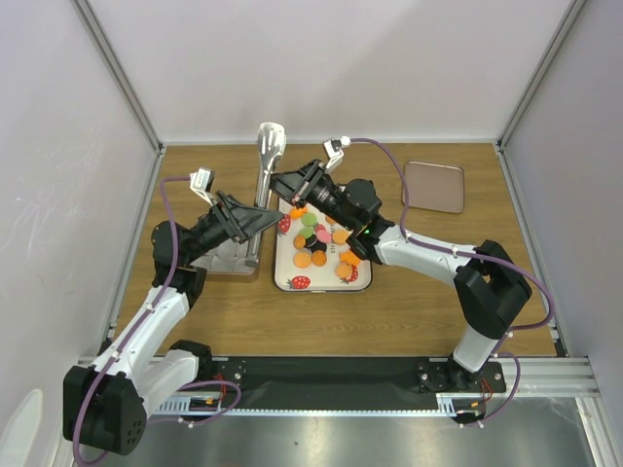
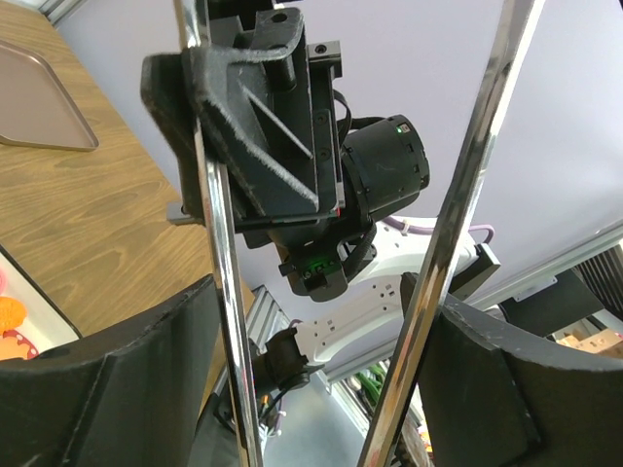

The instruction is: Pack the cookies

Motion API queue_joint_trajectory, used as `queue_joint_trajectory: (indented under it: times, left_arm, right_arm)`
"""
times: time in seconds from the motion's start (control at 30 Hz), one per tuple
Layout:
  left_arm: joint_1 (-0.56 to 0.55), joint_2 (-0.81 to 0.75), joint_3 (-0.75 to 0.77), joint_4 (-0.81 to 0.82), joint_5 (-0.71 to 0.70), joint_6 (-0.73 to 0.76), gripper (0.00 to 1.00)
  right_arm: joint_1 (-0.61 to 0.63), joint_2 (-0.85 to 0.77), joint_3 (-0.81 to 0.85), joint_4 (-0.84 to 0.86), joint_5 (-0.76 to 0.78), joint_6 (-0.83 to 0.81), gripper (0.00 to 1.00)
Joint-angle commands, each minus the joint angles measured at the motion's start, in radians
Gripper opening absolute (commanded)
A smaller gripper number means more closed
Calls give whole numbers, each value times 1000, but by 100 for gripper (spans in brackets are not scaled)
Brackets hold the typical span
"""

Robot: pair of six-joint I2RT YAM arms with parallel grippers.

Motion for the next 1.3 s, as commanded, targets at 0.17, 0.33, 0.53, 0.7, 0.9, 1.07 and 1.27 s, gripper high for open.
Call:
queue_joint_trajectory:
  times: [0.17, 0.33, 0.53, 0.7, 0.9, 1.07, 1.27]
  left_arm:
    - [-12, -23, 31, 11, 11, 34, 81]
    - [-12, -22, 31, 8, 6, 35, 80]
    - [-15, -19, 30, 8, 3, 35, 77]
    - [-15, -16, 33, -7, 3, 43, 74]
    - [-15, -16, 40, -16, -2, 50, 68]
    - [-16, -17, 54, -45, 0, 73, 65]
    - [-16, -16, 71, -90, 3, 103, 61]
  right_arm:
    - [-19, -27, 19, 93, 20, 0, 0]
    - [-31, -24, 13, 105, 19, 14, 0]
    - [-36, -18, 8, 121, 19, 20, 0]
    - [-37, -16, 3, 119, 19, 15, 0]
    - [-39, -24, -10, 122, 22, 6, 2]
    - [-51, -54, -36, 118, 31, -21, 19]
    - [-72, -105, -64, 98, 45, -51, 36]
